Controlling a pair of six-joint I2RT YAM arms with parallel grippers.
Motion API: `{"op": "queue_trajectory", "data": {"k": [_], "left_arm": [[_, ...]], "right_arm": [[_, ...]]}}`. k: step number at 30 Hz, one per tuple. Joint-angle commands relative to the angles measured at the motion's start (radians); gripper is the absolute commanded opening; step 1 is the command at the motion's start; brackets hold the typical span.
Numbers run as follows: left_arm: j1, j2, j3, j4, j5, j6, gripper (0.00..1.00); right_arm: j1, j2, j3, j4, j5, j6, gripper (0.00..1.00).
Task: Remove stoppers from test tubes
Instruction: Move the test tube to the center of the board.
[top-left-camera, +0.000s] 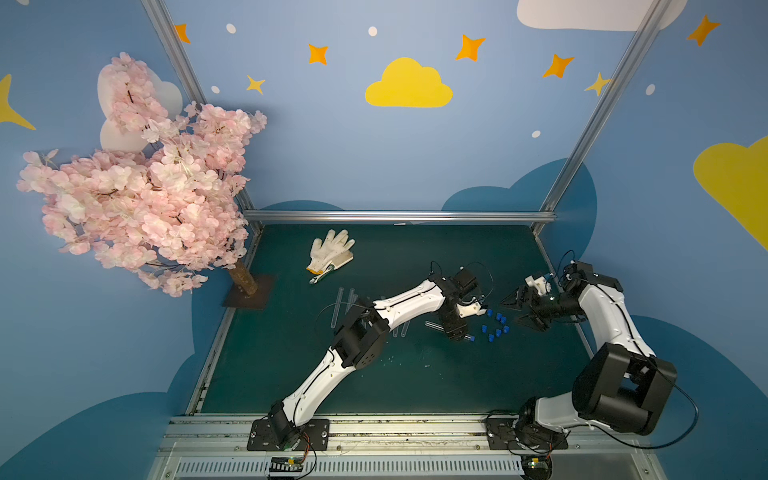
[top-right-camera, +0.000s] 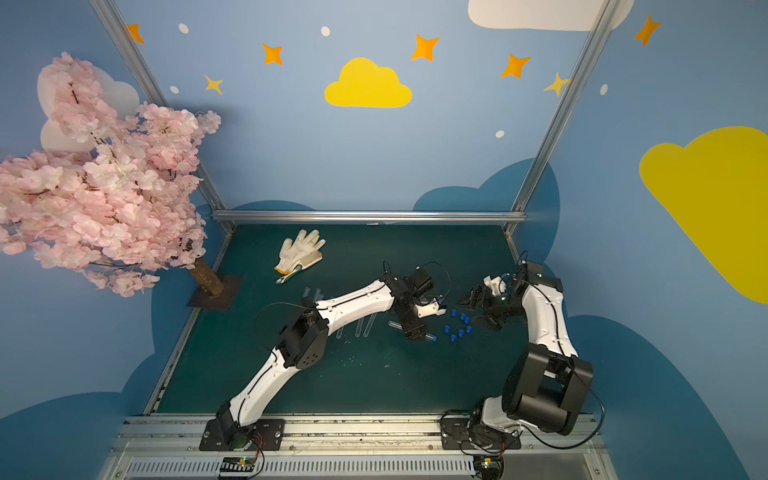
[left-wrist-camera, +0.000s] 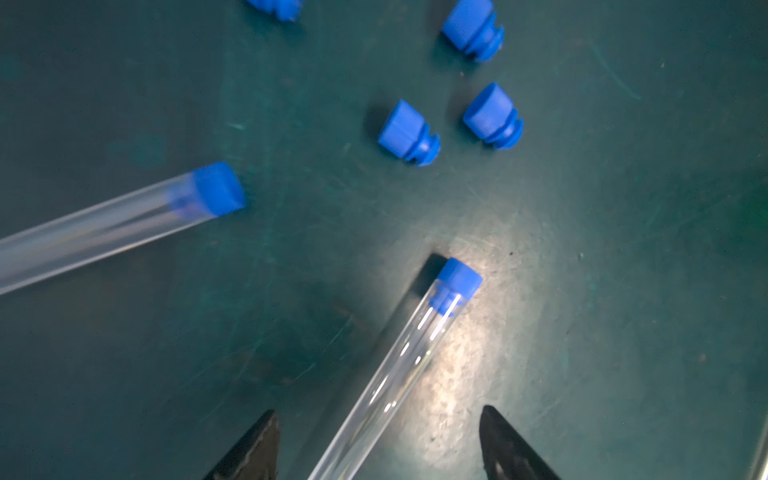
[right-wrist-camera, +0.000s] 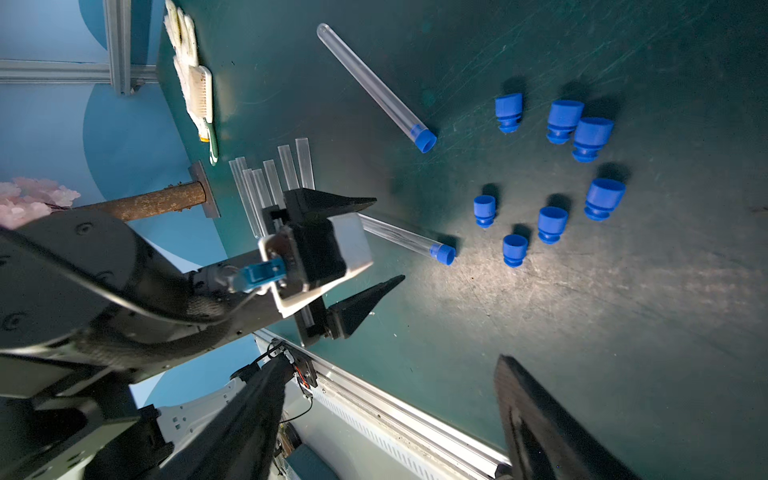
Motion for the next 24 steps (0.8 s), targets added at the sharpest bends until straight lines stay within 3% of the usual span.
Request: {"op": "queue_trajectory", "data": {"k": [1,12,18,24], "left_arm": [[-0.016,0.019,-0.004,-0.013,0.02,0.023,0.74],[-0.041,0.033,-0.062,0.007,-0.037,0.024,0.61],[-0.045,0.024,-0.087,-0.011,-0.06,0.028,0.41],[-0.049,-0.015,-0.152,-0.005,-0.056,0.022,0.39]], "right_arm": [[-0.008,-0.012,0.032,-0.031,0.006,-0.008,0.8],[-0.014,-0.025,0.02,-0.031,0.005,-0.017,0.78],[-0.024,-0.026,0.015,-0.026,-0.007,-0.015,0.76],[-0.039,-0.028,0.02,-0.023,-0.017,-0.019,0.75]]}}
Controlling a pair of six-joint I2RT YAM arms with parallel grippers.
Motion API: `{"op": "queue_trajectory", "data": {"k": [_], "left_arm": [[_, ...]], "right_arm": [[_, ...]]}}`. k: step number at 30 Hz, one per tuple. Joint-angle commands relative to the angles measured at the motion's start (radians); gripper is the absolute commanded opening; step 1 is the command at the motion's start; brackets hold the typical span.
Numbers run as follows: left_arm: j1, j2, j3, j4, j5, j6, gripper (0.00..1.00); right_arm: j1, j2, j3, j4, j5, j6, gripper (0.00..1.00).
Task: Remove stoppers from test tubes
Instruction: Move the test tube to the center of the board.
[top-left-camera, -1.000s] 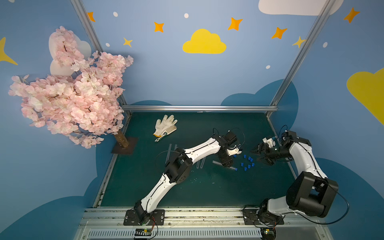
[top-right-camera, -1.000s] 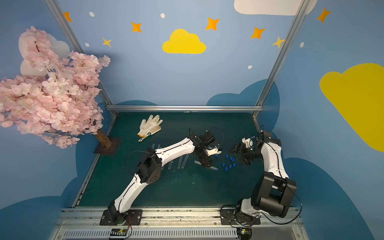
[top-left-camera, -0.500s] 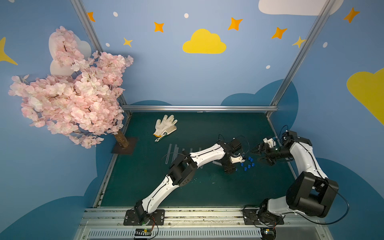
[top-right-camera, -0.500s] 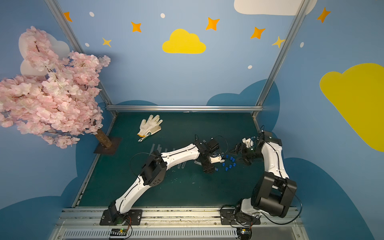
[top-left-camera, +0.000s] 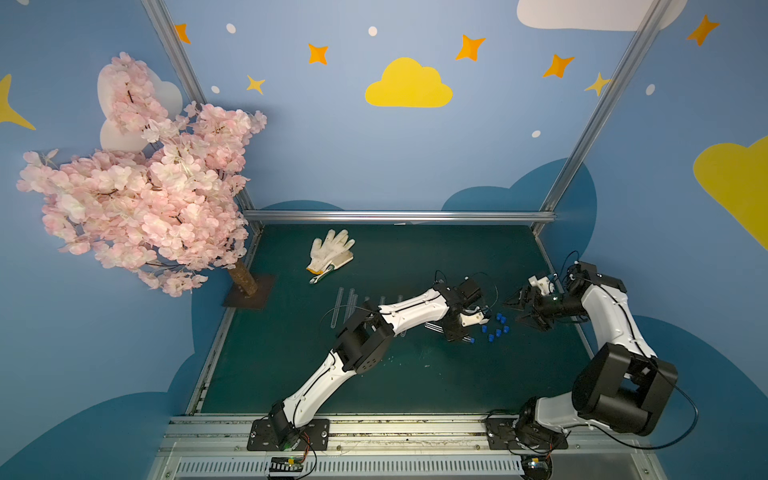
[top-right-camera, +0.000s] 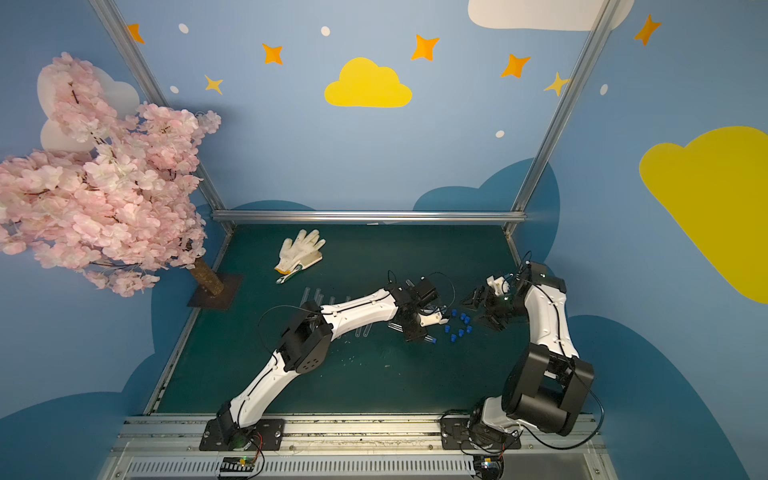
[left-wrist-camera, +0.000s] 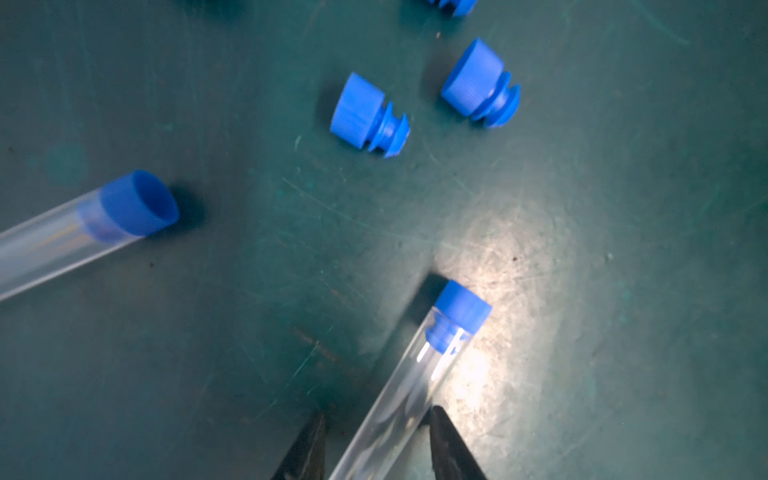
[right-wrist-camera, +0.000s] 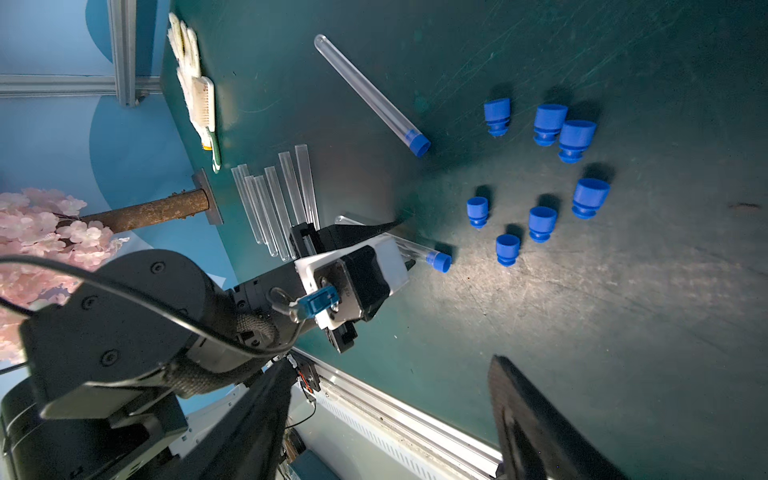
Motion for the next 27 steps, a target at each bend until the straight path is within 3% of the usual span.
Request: {"op": "queue_trajectory", "data": {"k": [1,13,27], "left_arm": [[-0.013,0.003,-0.063,-0.094,0.02,-0.002,0.39],[-0.02,-0.053,-0.164,-0.109,0.032,-0.029,0.3],[-0.032,-0.121,-0.296,-0.071,0.019,-0.065,0.16]], "right_arm": [[-0.014,-0.028,0.018,-0.017,-0.017,-0.018,0.73],[-0.04,-0.044,-0.001,-0.003,-0.051,-0.024,0.66],[-0.046,-0.054,-0.014,0.006,-0.063,-0.021,0.64]]}}
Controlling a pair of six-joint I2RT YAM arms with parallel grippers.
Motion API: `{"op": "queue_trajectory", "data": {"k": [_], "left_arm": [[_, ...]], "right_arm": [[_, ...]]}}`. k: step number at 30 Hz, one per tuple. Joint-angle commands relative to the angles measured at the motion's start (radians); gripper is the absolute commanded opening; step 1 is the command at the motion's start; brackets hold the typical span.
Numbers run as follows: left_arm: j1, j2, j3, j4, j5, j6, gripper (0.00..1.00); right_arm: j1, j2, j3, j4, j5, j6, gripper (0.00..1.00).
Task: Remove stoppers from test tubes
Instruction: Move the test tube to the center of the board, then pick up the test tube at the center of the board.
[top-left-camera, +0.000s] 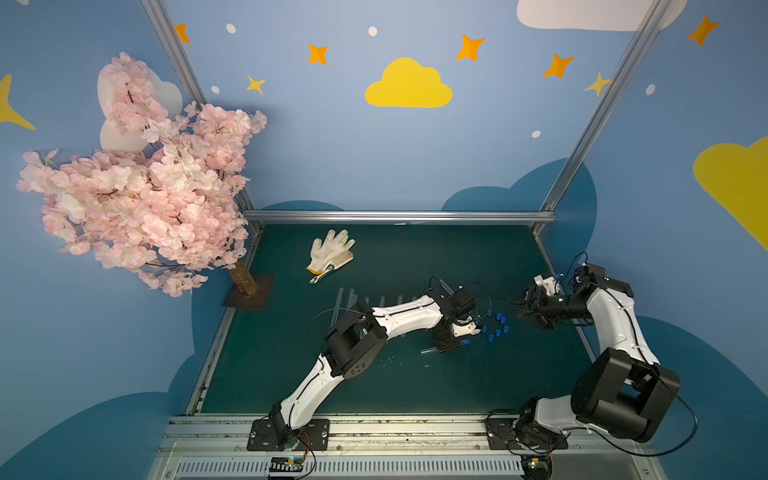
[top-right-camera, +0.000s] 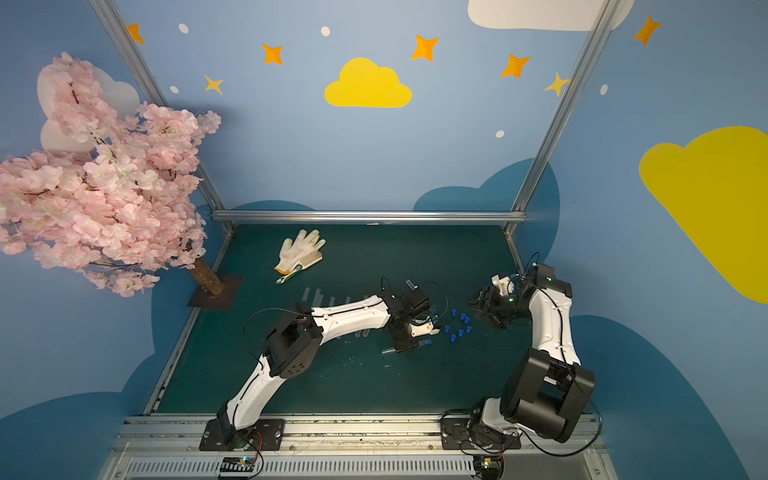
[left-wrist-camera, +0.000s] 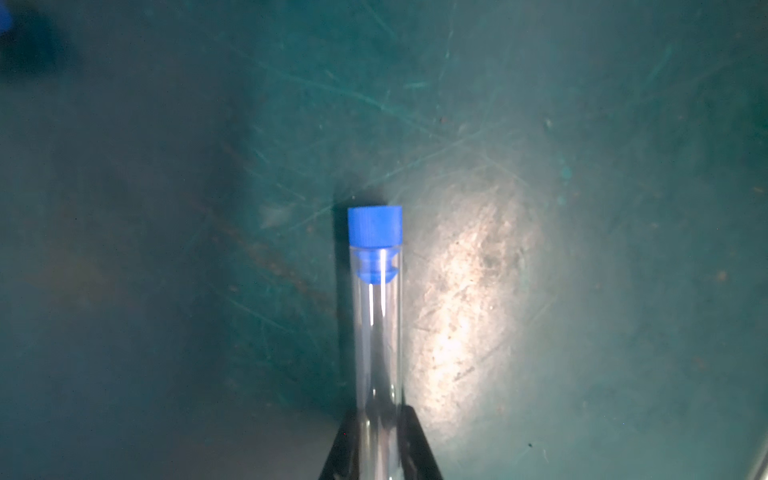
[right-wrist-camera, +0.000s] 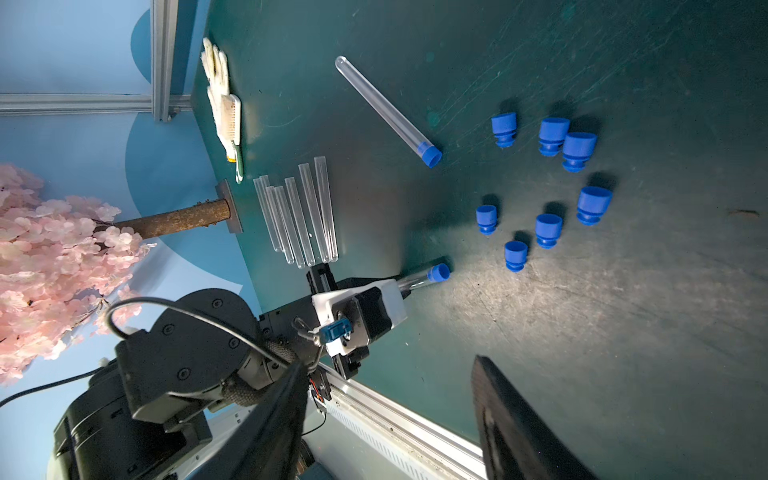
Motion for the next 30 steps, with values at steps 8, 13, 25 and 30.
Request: {"op": "queue_trajectory", "data": {"k": [8,13,25,30], "left_arm": [[-0.012,-0.004,-0.096,-0.086,0.01,-0.052,0.16],[-0.013,0.031,-0.046,-0.087,0.033,-0.087,0.19],[-0.027,0.069,0.02,-0.124,0.031,-0.074,0.09],[-0.011,0.03,0.007,-0.117,0.076,-0.105,0.03]], "right_arm": [[-0.007,-0.027,-0.008,0.011,-0.018,-0.008,0.63],[-0.009,-0.023,-0.014,0.017,-0.03,-0.006,0.61],[-0.008,-0.027,-0.005,0.018,-0.038,-0.002,0.71],[-0.006,-0.025,-0.006,0.021,-0.044,0.0,0.72]]}}
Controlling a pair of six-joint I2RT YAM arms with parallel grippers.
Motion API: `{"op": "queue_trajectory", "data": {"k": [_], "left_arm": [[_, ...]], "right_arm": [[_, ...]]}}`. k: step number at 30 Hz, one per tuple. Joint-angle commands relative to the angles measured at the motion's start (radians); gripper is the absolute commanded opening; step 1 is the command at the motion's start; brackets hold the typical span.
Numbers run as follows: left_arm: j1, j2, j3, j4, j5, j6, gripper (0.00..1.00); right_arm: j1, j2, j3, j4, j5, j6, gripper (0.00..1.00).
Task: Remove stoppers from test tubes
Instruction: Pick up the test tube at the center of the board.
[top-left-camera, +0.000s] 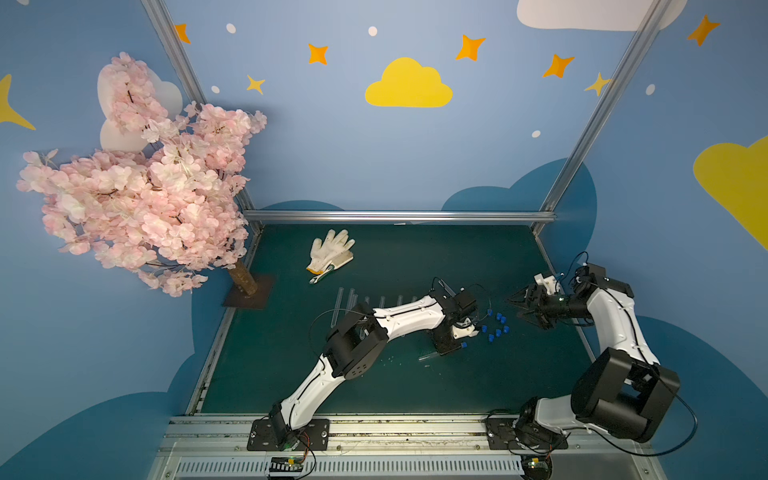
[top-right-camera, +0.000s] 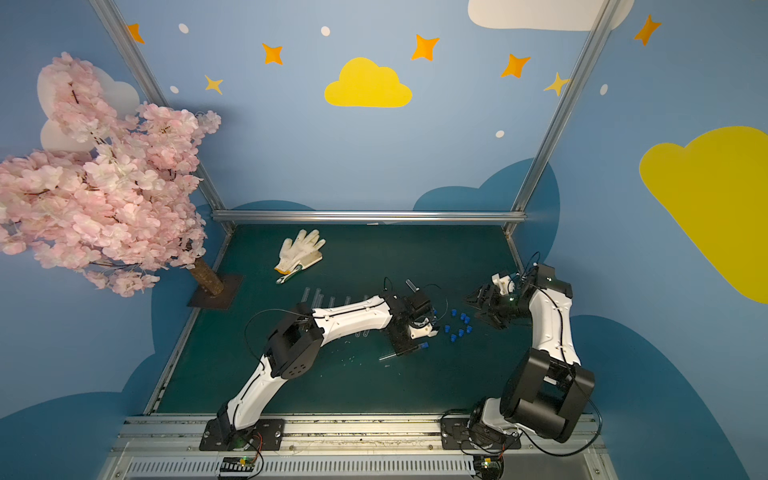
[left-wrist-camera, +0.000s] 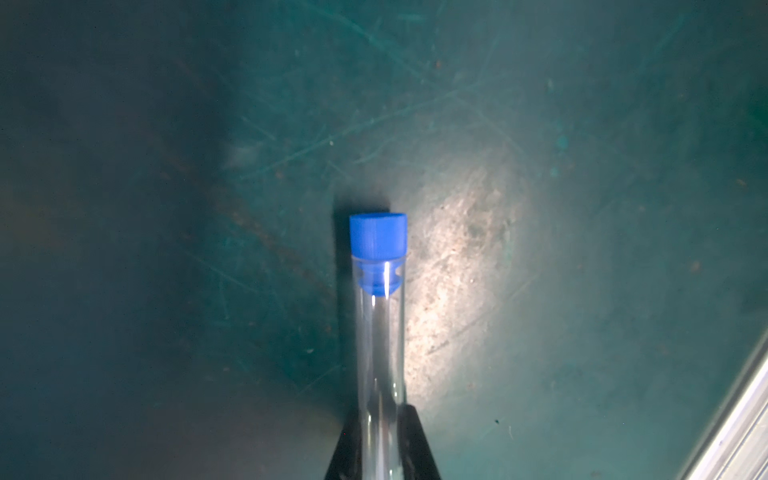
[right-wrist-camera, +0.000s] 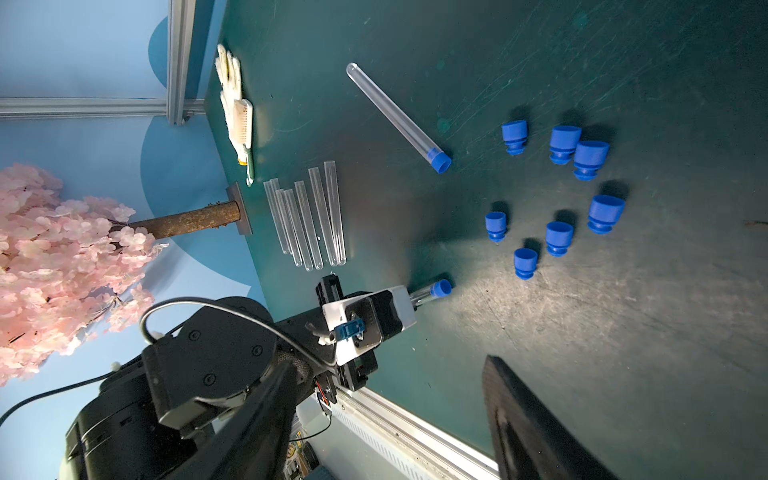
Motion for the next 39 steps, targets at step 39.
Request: {"op": "queue_trajectory", "data": {"k": [39], "left_arm": [[0.168,-0.518,-0.471,0.298,0.099,-0.263,0.03]], "right_arm": [[0.431,0.253,0.079,-0.032,-0.264,-0.105,0.56]]}}
